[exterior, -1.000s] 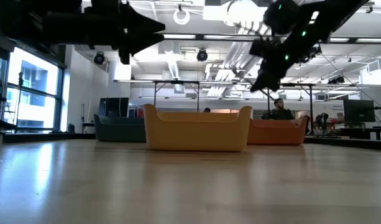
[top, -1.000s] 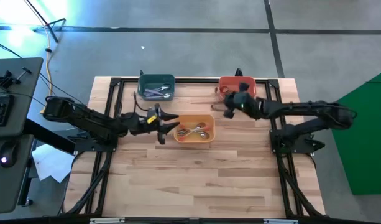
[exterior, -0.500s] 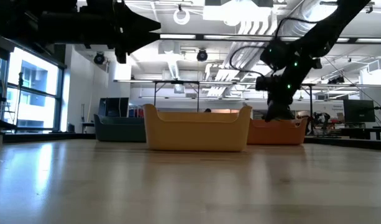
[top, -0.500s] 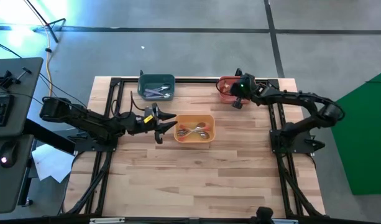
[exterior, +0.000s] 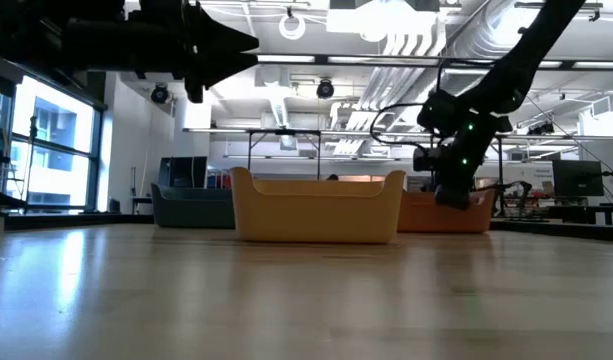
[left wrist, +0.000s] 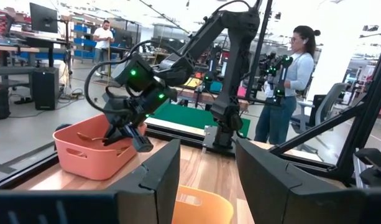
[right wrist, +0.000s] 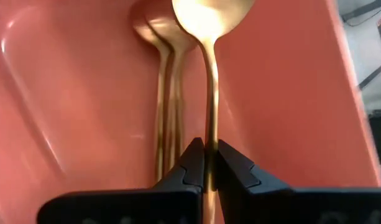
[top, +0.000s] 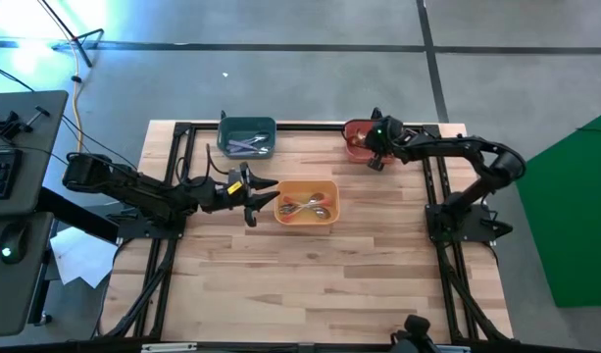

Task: Sort silverware by color (type)
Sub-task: Put the gold spoon into the orange bin

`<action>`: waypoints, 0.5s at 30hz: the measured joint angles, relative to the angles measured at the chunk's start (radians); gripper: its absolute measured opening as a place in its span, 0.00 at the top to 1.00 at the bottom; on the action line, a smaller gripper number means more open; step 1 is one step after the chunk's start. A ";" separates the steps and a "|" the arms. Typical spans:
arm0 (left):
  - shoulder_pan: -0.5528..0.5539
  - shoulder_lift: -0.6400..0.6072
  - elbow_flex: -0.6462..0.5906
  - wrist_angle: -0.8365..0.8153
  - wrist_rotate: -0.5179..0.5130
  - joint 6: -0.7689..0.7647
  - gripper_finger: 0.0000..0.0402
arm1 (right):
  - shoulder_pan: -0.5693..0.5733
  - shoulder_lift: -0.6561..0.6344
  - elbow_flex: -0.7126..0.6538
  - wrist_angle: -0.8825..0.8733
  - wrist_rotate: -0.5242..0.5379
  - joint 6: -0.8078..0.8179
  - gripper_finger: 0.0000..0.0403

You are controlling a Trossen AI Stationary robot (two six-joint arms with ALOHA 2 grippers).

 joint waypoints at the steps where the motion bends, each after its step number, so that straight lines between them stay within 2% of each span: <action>1: 0.000 0.000 0.000 0.000 0.000 0.000 0.64 | -0.002 0.011 0.000 0.005 0.000 -0.003 0.98; 8: 0.000 0.000 0.000 -0.008 0.000 0.004 0.64 | -0.007 0.065 0.000 0.035 0.020 -0.011 0.96; 15: 0.000 0.000 0.000 -0.025 0.028 0.038 0.64 | -0.007 0.063 0.000 0.070 0.053 -0.017 0.80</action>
